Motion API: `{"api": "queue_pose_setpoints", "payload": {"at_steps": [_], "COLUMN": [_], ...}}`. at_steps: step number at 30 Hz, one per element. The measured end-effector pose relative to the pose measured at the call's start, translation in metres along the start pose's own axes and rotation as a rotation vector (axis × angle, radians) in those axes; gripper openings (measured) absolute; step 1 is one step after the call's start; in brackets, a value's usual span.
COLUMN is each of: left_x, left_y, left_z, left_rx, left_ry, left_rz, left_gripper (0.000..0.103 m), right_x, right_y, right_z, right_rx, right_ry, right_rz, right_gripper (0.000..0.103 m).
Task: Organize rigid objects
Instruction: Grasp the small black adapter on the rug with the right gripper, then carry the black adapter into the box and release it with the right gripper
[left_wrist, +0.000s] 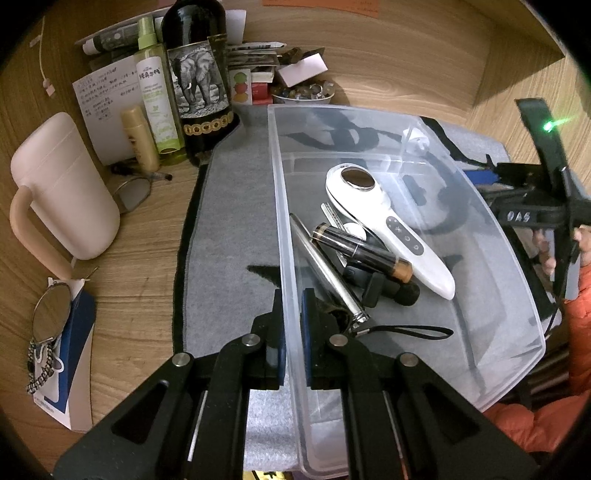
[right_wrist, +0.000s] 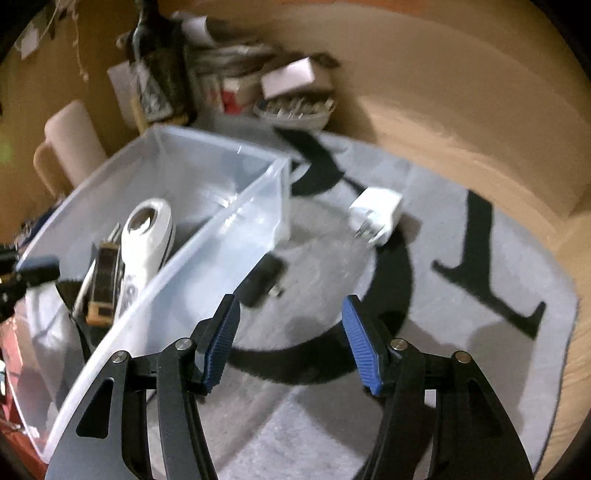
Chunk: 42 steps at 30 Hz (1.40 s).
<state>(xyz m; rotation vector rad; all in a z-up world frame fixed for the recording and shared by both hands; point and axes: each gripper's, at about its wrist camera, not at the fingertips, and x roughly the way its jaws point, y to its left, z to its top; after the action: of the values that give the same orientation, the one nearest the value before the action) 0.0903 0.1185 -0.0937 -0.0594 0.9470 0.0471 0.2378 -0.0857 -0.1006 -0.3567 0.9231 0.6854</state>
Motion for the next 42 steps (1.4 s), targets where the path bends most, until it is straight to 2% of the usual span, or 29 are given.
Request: {"api": "queue_pose_setpoints", "payload": {"at_steps": [6, 10, 13, 17, 22, 25, 28, 32, 34, 37, 42], "left_x": [0.0, 0.001, 0.001, 0.001, 0.001, 0.002, 0.003, 0.003, 0.003, 0.002, 0.002], "left_y": [0.0, 0.001, 0.0, 0.001, 0.001, 0.001, 0.001, 0.0, 0.001, 0.001, 0.001], "left_z": [-0.001, -0.001, -0.001, 0.0, 0.0, 0.0, 0.0, 0.001, -0.001, -0.001, -0.001], "left_rx": [-0.003, -0.005, -0.003, -0.004, -0.004, -0.003, -0.002, 0.0, -0.002, -0.001, -0.001], "left_ry": [0.001, 0.003, 0.004, 0.005, 0.004, 0.005, 0.007, 0.005, 0.004, 0.003, 0.004], "left_rz": [0.002, -0.001, -0.004, -0.007, -0.007, -0.004, -0.005, -0.005, -0.007, -0.006, -0.006], "left_gripper": [0.006, 0.006, 0.006, 0.006, 0.007, 0.007, 0.006, 0.007, 0.006, 0.006, 0.007], "right_x": [0.026, 0.029, 0.034, 0.031, 0.026, 0.034, 0.04, 0.043, 0.042, 0.037, 0.023], "right_y": [0.009, 0.003, -0.013, -0.033, -0.025, -0.014, -0.013, -0.02, -0.02, -0.021, -0.019], "right_z": [-0.003, 0.003, 0.006, 0.003, 0.002, 0.005, 0.009, 0.011, 0.012, 0.01, 0.007], "right_rx": [-0.079, -0.081, -0.024, 0.051, 0.031, -0.01, -0.026, -0.006, -0.006, -0.005, -0.011], "right_ry": [0.074, 0.056, 0.054, 0.049, 0.04, 0.042, 0.02, -0.003, -0.006, -0.011, -0.041], "right_rz": [-0.012, -0.026, -0.044, -0.024, 0.018, 0.002, -0.015, -0.017, -0.014, -0.011, -0.012], "right_gripper": [0.054, 0.054, 0.054, 0.054, 0.054, 0.054, 0.048, 0.026, 0.018, 0.015, 0.014]}}
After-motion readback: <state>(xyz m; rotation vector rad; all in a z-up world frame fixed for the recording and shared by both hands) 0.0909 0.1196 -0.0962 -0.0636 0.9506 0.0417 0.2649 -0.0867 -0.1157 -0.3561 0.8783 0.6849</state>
